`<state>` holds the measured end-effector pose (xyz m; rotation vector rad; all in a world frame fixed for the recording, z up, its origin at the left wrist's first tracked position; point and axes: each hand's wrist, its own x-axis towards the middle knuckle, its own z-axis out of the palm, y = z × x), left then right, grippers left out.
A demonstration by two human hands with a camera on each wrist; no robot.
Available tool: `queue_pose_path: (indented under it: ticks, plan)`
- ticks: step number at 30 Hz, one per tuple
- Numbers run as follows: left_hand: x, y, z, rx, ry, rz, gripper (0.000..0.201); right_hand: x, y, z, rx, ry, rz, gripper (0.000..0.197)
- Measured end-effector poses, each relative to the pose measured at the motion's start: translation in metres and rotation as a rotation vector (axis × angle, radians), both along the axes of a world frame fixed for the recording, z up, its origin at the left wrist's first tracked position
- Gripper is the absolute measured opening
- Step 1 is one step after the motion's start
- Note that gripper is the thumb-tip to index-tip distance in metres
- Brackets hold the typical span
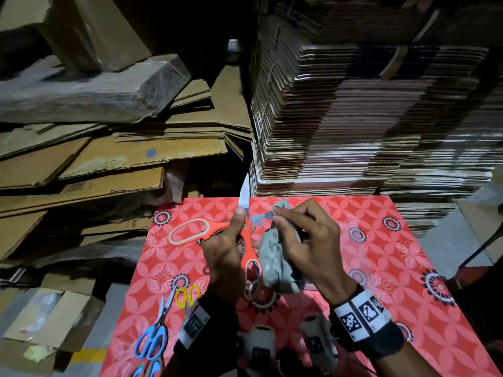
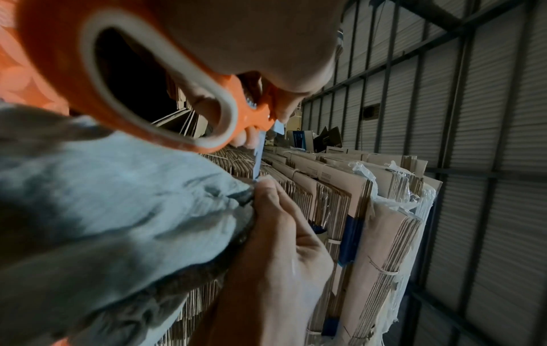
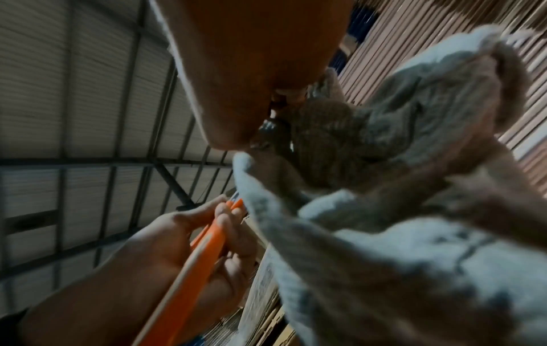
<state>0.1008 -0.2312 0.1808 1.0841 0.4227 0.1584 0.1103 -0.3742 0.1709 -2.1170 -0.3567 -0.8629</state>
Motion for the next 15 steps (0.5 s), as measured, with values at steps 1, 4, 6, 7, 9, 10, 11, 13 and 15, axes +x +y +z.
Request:
queue_pose_path:
  ticks: [1, 4, 6, 7, 9, 10, 11, 13, 15]
  plan:
    - [0.0, 0.001, -0.002, 0.012, 0.014, -0.016, 0.049, 0.002, -0.003, 0.001, 0.011, 0.011, 0.008, 0.015]
    - [-0.006, 0.004, -0.004, 0.1, -0.037, -0.017, 0.066, 0.016, -0.021, 0.005, 0.085, 0.103, -0.06, 0.016]
    - [-0.01, 0.004, 0.0, 0.148, -0.143, -0.012, 0.076, 0.017, -0.03, 0.008, 0.133, 0.162, -0.105, 0.022]
    - [-0.011, 0.004, 0.003, 0.173, -0.177, 0.021, 0.072, 0.014, -0.032, 0.011, 0.151, 0.165, -0.104, 0.023]
    - [-0.01, 0.004, 0.008, 0.18, -0.181, 0.049, 0.059, 0.002, -0.031, 0.02, 0.161, 0.128, -0.058, 0.02]
    - [-0.01, 0.003, 0.01, 0.159, -0.168, 0.024, 0.051, -0.005, -0.027, 0.025, 0.155, 0.104, -0.024, 0.017]
    - [-0.01, 0.001, 0.014, 0.15, -0.158, -0.006, 0.044, -0.01, -0.022, 0.029, 0.141, 0.084, 0.015, 0.017]
    - [-0.014, -0.004, 0.019, 0.181, -0.194, -0.008, 0.053, -0.016, -0.011, 0.029, 0.098, 0.057, 0.091, 0.017]
    - [-0.014, -0.009, 0.021, 0.165, -0.224, -0.011, 0.052, -0.014, -0.001, 0.023, 0.063, 0.051, 0.133, 0.016]
